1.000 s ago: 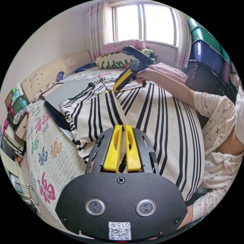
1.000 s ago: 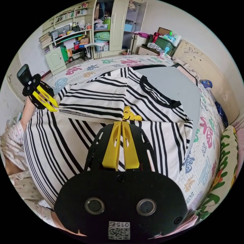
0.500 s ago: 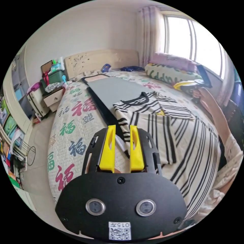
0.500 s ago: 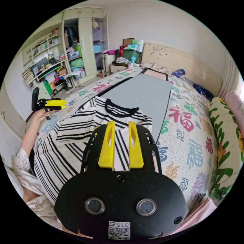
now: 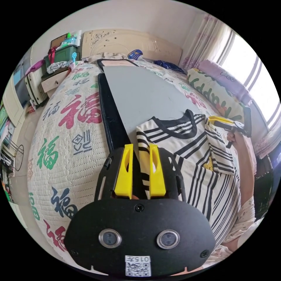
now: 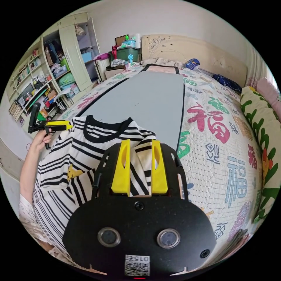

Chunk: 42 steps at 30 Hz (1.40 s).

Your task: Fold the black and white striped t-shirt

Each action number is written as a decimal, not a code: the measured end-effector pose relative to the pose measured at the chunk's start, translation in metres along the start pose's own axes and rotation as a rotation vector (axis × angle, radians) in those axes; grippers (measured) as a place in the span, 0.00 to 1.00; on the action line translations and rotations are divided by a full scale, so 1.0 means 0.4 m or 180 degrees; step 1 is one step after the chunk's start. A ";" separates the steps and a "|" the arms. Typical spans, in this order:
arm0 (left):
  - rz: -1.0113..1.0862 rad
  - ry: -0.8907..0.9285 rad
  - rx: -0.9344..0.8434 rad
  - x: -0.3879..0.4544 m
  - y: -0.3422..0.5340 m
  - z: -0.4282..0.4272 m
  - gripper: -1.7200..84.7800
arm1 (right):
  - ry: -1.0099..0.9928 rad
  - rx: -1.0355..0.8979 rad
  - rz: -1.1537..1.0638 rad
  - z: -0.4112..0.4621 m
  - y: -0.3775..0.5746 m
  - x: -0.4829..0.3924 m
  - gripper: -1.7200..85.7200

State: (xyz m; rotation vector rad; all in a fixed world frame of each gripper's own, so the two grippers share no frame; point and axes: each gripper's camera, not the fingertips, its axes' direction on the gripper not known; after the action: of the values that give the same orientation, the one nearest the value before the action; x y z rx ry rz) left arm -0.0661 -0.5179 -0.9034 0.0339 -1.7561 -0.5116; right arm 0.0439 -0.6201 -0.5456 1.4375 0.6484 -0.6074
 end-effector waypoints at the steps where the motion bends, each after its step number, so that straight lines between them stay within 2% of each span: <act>1: 0.0031 0.0051 -0.0016 -0.004 0.002 0.015 0.09 | 0.0109 -0.0050 0.0047 0.009 -0.009 0.000 0.14; 4: 0.0059 0.0027 0.0034 -0.006 0.024 0.033 0.05 | 0.0038 -0.0291 0.0076 0.028 -0.013 0.002 0.08; 8: 0.0210 -0.0089 0.0223 0.015 0.082 0.013 0.03 | -0.0047 -0.0188 0.0168 -0.056 0.023 0.009 0.03; 14: 0.0735 0.0014 0.0832 0.129 0.303 -0.180 0.03 | -0.0097 0.0351 -0.0166 -0.442 0.247 -0.047 0.02; 17: 0.1285 -0.0241 0.1104 0.255 0.529 -0.314 0.02 | -0.0104 0.0681 -0.0505 -0.717 0.490 -0.100 0.02; 19: 0.1712 -0.0352 0.1198 0.354 0.771 -0.393 0.02 | -0.0178 0.0923 -0.0716 -0.921 0.751 -0.127 0.02; 20: 0.1806 -0.0357 0.1212 0.376 0.838 -0.406 0.02 | -0.0227 0.0968 -0.0753 -0.964 0.823 -0.129 0.02; 22: 0.2069 -0.0414 0.1262 0.450 1.114 -0.416 0.02 | -0.0469 0.0997 -0.0895 -1.075 1.125 -0.127 0.02; 26: 0.2267 -0.0274 0.1172 0.519 1.457 -0.339 0.02 | -0.0710 0.0719 -0.1003 -1.076 1.518 -0.120 0.02; 28: 0.2202 -0.0485 0.1151 0.545 1.586 -0.291 0.02 | -0.0654 0.0638 -0.1036 -1.051 1.676 -0.111 0.02; 33: 0.2054 -0.0649 0.1398 0.574 1.661 -0.363 0.02 | -0.0693 0.0713 -0.0900 -1.078 1.711 -0.028 0.03; 37: 0.1947 -0.0814 0.1201 0.570 1.718 -0.371 0.02 | -0.0409 0.0488 -0.0835 -1.031 1.771 0.035 0.09; 39: 0.1764 -0.0639 0.1237 0.525 1.744 -0.394 0.02 | -0.0404 0.0473 -0.0691 -1.014 1.806 0.087 0.09; 42: 0.1297 -0.0289 0.1549 0.422 1.769 -0.478 0.03 | -0.0397 0.0889 -0.0293 -1.062 1.853 0.201 0.09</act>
State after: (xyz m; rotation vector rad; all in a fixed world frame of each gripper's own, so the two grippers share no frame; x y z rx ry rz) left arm 0.2449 0.0095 -0.4665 -0.0056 -1.8773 0.2173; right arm 0.6182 -0.1613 -0.1028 1.6195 0.5484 -0.8798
